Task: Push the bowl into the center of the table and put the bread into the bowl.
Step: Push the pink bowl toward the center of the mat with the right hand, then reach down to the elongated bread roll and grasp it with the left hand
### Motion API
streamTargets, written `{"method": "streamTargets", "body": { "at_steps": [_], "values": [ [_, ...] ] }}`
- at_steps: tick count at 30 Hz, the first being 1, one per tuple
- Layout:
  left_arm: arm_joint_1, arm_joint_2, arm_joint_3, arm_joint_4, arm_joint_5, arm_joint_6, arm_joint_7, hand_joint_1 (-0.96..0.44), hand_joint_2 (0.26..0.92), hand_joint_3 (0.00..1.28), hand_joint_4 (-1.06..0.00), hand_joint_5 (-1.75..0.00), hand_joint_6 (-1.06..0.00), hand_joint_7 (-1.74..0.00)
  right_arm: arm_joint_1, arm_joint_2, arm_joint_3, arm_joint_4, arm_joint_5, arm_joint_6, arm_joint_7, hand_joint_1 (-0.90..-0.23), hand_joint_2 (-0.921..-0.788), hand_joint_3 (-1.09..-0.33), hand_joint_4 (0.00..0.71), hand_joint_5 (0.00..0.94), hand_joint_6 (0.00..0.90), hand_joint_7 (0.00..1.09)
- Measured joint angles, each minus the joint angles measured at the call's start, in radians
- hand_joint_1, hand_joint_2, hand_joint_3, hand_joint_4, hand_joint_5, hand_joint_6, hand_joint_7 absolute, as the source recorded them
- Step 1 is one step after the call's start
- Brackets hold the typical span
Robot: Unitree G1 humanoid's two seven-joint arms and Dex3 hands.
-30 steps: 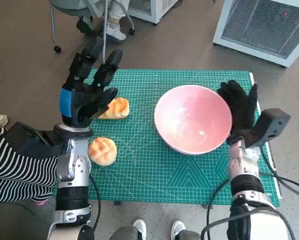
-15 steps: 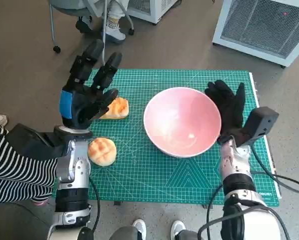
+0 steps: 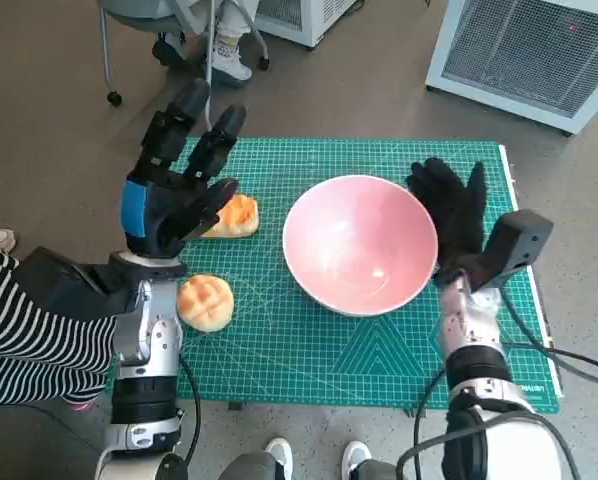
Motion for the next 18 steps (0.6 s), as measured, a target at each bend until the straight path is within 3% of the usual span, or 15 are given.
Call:
{"method": "streamTargets", "body": {
  "at_steps": [5,11,18],
  "values": [
    [0.000,-0.003,0.000,0.005,-0.004,0.002,-0.005,-0.40,0.921,0.16,-0.43,0.00,-0.31,-0.30,0.003,-0.028,0.009,-0.059,-0.004,-0.061,-0.015,-0.631,-0.921,-0.844,0.159,0.004,0.152,0.16],
    [-0.005,-0.010,-0.005,0.011,-0.013,0.014,-0.007,-0.41,0.921,0.13,-0.43,0.00,-0.33,-0.29,0.034,-0.031,0.028,-0.185,-0.005,-0.152,-0.018,-0.646,-0.921,-0.816,0.162,0.005,0.174,0.17],
    [-0.013,-0.014,-0.013,0.014,-0.013,0.019,-0.017,-0.40,0.921,0.12,-0.43,0.00,-0.34,-0.28,0.067,-0.028,0.050,-0.266,-0.003,-0.164,-0.016,-0.666,-0.921,-0.781,0.168,0.006,0.188,0.18]
  ]
}}
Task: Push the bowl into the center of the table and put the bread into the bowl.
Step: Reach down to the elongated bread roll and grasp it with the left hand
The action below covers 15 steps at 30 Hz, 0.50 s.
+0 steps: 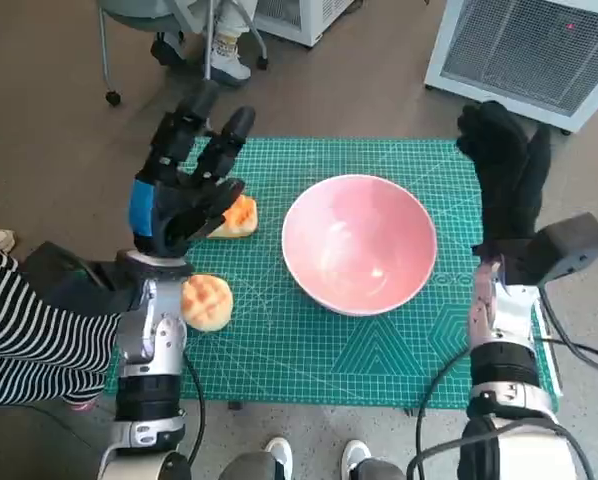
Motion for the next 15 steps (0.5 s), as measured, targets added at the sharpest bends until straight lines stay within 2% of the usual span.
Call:
{"method": "streamTargets", "body": {
  "at_steps": [7,9,15],
  "values": [
    [-0.031,0.023,-0.012,0.037,0.060,-0.028,0.000,-0.42,0.921,0.10,-0.39,0.00,-0.34,-0.27,0.114,0.033,0.066,-0.293,0.012,-0.046,0.074,-0.738,-0.921,-0.714,0.181,0.009,0.200,0.20],
    [-0.049,0.057,-0.027,0.058,0.148,-0.053,0.038,-0.43,0.921,0.09,-0.38,0.00,-0.34,-0.27,0.142,0.042,0.087,-0.376,0.016,-0.046,0.095,-0.747,-0.921,-0.702,0.184,0.009,0.202,0.20],
    [-0.132,0.187,-0.061,0.154,0.401,-0.117,0.175,-0.45,0.910,0.03,-0.34,0.00,-0.33,-0.24,0.181,0.047,0.113,-0.507,0.048,-0.025,0.126,-0.762,-0.921,-0.667,0.192,0.010,0.213,0.22]
  ]
}}
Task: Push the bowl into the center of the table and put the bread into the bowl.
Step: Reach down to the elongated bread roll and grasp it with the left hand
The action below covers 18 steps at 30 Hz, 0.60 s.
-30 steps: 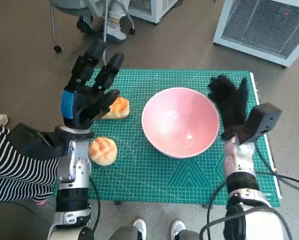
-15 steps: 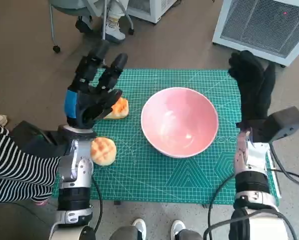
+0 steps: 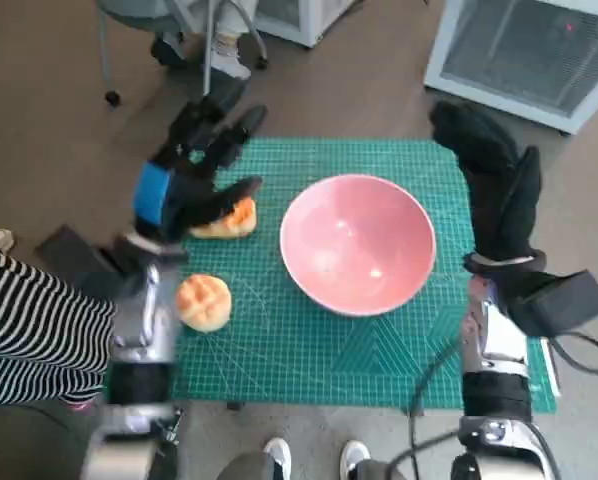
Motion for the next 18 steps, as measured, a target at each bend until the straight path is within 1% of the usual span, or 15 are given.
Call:
{"method": "streamTargets", "body": {
  "at_steps": [3,6,10,16,18],
  "values": [
    [-0.057,0.073,-0.023,0.076,0.115,-0.026,0.066,-0.45,0.889,0.01,-0.33,0.00,-0.34,-0.23,0.021,-0.002,0.010,-0.059,0.012,0.023,0.011,-0.767,-0.921,-0.656,0.198,0.011,0.223,0.23],
    [-0.125,0.148,-0.051,0.164,0.198,-0.035,0.101,-0.45,0.868,0.00,-0.33,0.00,-0.35,-0.21,0.038,-0.003,0.017,-0.101,0.016,0.041,0.013,-0.769,-0.921,-0.648,0.200,0.011,0.228,0.24],
    [-0.221,0.211,-0.100,0.273,0.260,-0.039,0.099,-0.45,0.848,0.00,-0.33,0.00,-0.40,-0.19,0.053,-0.003,0.023,-0.133,0.015,0.055,0.013,-0.771,-0.921,-0.643,0.202,0.011,0.230,0.24],
    [-0.337,0.262,-0.203,0.433,0.353,-0.047,0.065,-0.48,0.840,0.00,-0.34,0.00,-0.44,-0.17,0.060,-0.002,0.032,-0.145,0.006,0.062,0.012,-0.772,-0.921,-0.642,0.203,0.010,0.227,0.25],
    [-0.362,0.264,-0.232,0.475,0.371,-0.047,0.050,-0.42,0.823,0.00,-0.32,0.00,-0.44,-0.16,0.061,-0.002,0.033,-0.145,0.001,0.064,0.011,-0.772,-0.921,-0.642,0.203,0.009,0.221,0.25]
  ]
}}
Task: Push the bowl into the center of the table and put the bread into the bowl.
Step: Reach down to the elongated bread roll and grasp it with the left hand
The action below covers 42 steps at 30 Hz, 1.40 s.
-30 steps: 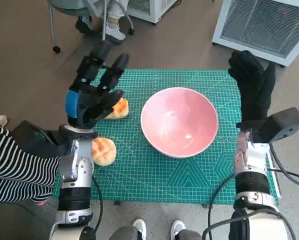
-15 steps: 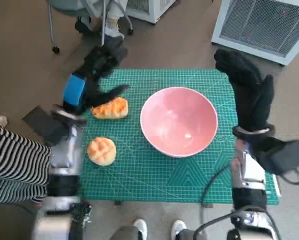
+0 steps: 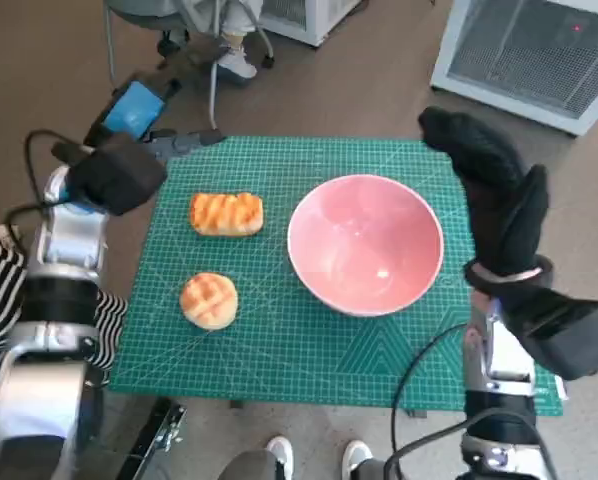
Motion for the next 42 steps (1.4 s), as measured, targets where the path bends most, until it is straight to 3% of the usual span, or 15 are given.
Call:
{"method": "streamTargets", "body": {
  "at_steps": [11,21,28,30,32,33,36,39,42],
  "values": [
    [-0.153,-0.019,-0.192,0.242,0.155,0.131,-0.140,-0.20,0.762,0.00,-0.24,0.00,-0.40,-0.04,0.000,0.000,-0.001,0.003,-0.004,0.002,-0.007,-0.771,-0.921,-0.642,0.205,0.008,0.210,0.26],
    [-0.224,-0.074,-0.288,0.347,0.229,0.248,-0.166,-0.17,0.757,0.00,-0.22,0.00,-0.39,-0.02,0.001,-0.001,-0.004,0.001,-0.003,0.021,-0.014,-0.769,-0.921,-0.641,0.207,0.007,0.207,0.27],
    [-0.247,-0.113,-0.357,0.389,0.283,0.343,-0.180,-0.18,0.743,0.00,-0.42,-0.09,-0.39,-0.01,0.004,-0.001,-0.006,-0.009,-0.003,0.031,-0.024,-0.767,-0.921,-0.641,0.211,0.008,0.204,0.27],
    [-0.250,-0.122,-0.382,0.397,0.309,0.366,-0.184,-0.18,0.735,0.01,-0.46,-0.24,-0.38,-0.01,0.006,-0.001,-0.007,-0.013,-0.003,0.033,-0.027,-0.765,-0.921,-0.641,0.214,0.008,0.204,0.27],
    [-0.253,-0.131,-0.407,0.408,0.329,0.385,-0.188,-0.19,0.726,0.02,-0.35,-0.69,-0.38,0.00,0.007,-0.001,-0.008,-0.017,-0.003,0.037,-0.031,-0.763,-0.921,-0.641,0.217,0.009,0.202,0.28],
    [-0.254,-0.135,-0.418,0.414,0.341,0.391,-0.189,-0.19,0.725,0.01,-0.31,-0.83,-0.37,0.00,0.008,-0.001,-0.009,-0.019,-0.003,0.039,-0.032,-0.762,-0.921,-0.641,0.217,0.009,0.202,0.28],
    [-0.255,-0.144,-0.453,0.426,0.369,0.403,-0.192,-0.21,0.725,0.01,-0.29,-0.74,-0.37,0.00,0.009,-0.001,-0.009,-0.026,-0.002,0.044,-0.032,-0.762,-0.921,-0.641,0.219,0.010,0.201,0.28],
    [-0.255,-0.149,-0.478,0.434,0.390,0.408,-0.193,-0.25,0.724,0.00,-0.23,-0.27,-0.35,0.00,0.011,-0.001,-0.010,-0.033,-0.001,0.050,-0.032,-0.762,-0.921,-0.637,0.221,0.010,0.203,0.28],
    [-0.255,-0.154,-0.496,0.440,0.401,0.412,-0.192,-0.27,0.723,0.00,-0.19,-0.10,-0.35,0.00,0.014,-0.001,-0.012,-0.045,0.001,0.056,-0.032,-0.764,-0.921,-0.631,0.224,0.010,0.207,0.29]
  ]
}}
